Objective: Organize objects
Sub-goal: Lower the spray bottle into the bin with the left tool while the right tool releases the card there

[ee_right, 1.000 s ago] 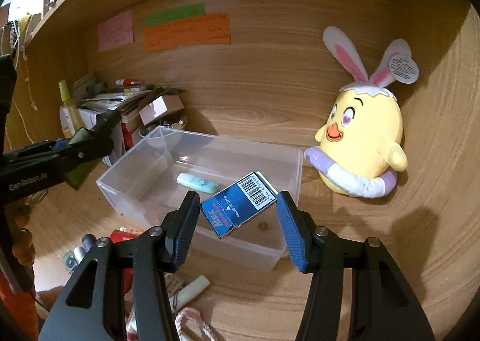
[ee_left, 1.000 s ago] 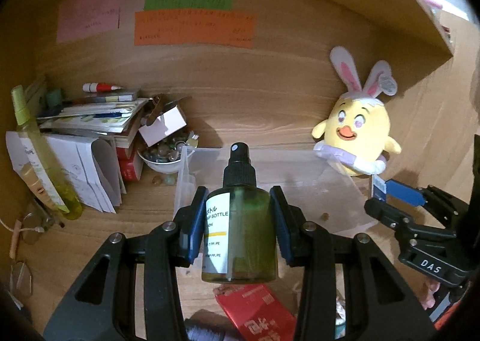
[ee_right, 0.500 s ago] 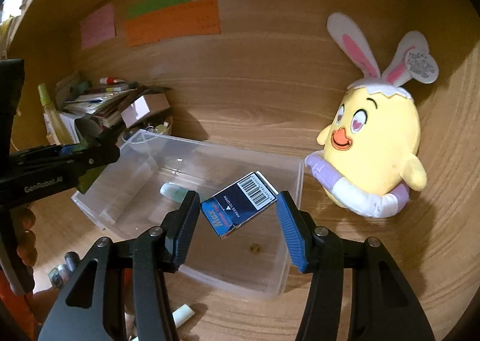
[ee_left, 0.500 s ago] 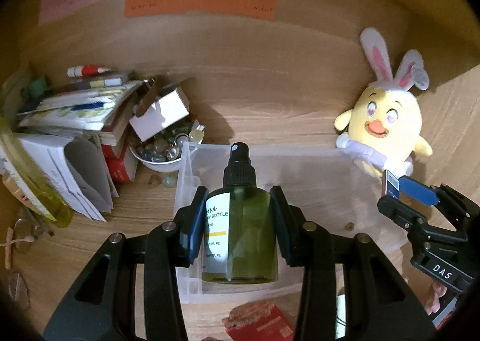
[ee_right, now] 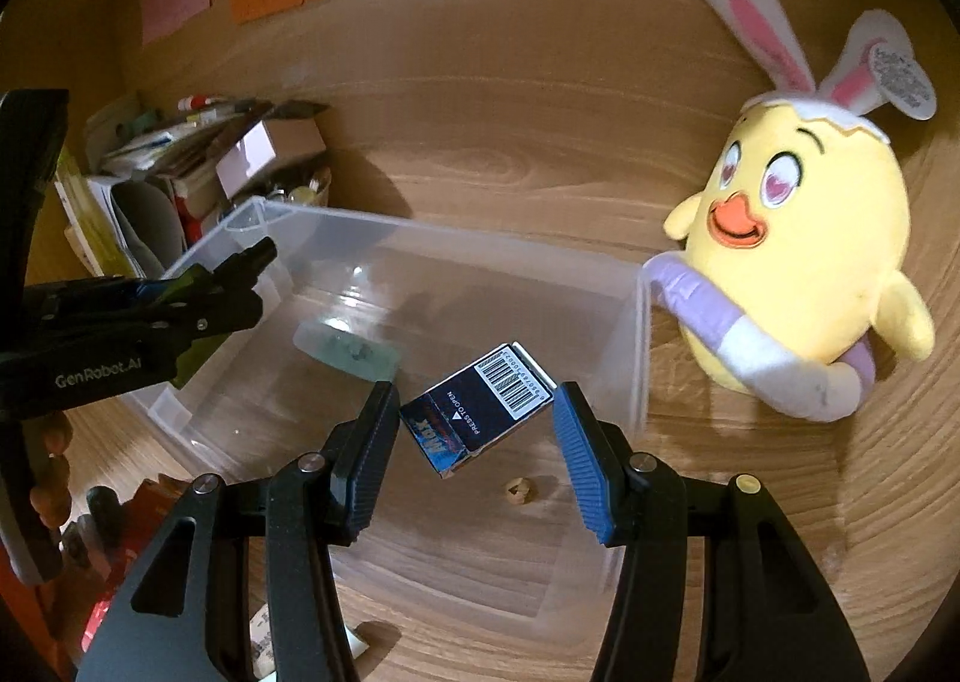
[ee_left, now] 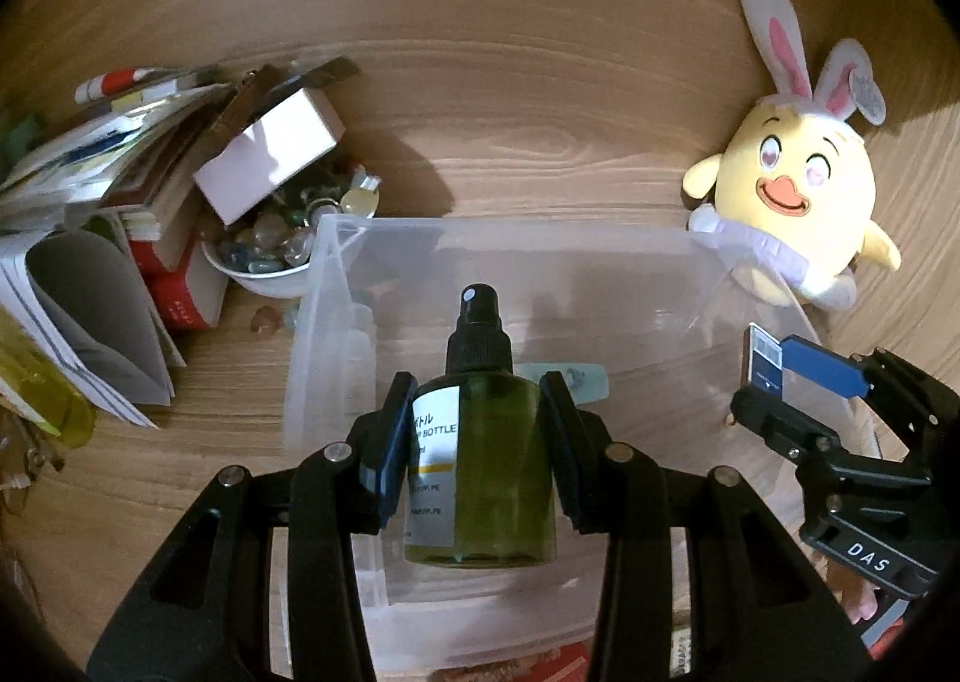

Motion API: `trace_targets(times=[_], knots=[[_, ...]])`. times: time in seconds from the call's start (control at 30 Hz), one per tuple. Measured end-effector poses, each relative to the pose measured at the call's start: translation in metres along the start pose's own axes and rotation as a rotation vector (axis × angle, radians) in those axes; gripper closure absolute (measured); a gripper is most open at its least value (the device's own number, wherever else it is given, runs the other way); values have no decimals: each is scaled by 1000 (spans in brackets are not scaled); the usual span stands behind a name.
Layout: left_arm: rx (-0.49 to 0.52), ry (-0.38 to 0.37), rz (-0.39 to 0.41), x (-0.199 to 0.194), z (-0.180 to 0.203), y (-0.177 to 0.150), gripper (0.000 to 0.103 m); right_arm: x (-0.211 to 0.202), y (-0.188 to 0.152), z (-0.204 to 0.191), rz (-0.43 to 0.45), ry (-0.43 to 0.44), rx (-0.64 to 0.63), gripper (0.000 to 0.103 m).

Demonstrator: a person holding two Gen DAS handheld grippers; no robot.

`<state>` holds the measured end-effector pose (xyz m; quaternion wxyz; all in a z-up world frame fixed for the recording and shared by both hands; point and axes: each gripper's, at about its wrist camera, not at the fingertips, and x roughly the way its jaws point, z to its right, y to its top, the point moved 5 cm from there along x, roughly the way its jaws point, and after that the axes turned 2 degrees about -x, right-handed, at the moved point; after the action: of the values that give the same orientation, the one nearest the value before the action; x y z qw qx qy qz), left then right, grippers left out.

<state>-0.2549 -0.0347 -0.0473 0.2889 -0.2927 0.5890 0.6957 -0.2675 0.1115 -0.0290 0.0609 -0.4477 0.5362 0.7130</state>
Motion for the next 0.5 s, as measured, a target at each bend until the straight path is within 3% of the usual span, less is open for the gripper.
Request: trace_targets(times=[0.33,0.43,0.5], knots=[[12,-19,-5,-2,3,1,61,15,-3,-8,-25,-4,-20,53],[4,-31,7,-11,1,0,52,15,-3,-8,-22,-5,-18,53],[3,-24,25,-18,0,-2,41,14,-4,-8,-25,-3,-17,53]])
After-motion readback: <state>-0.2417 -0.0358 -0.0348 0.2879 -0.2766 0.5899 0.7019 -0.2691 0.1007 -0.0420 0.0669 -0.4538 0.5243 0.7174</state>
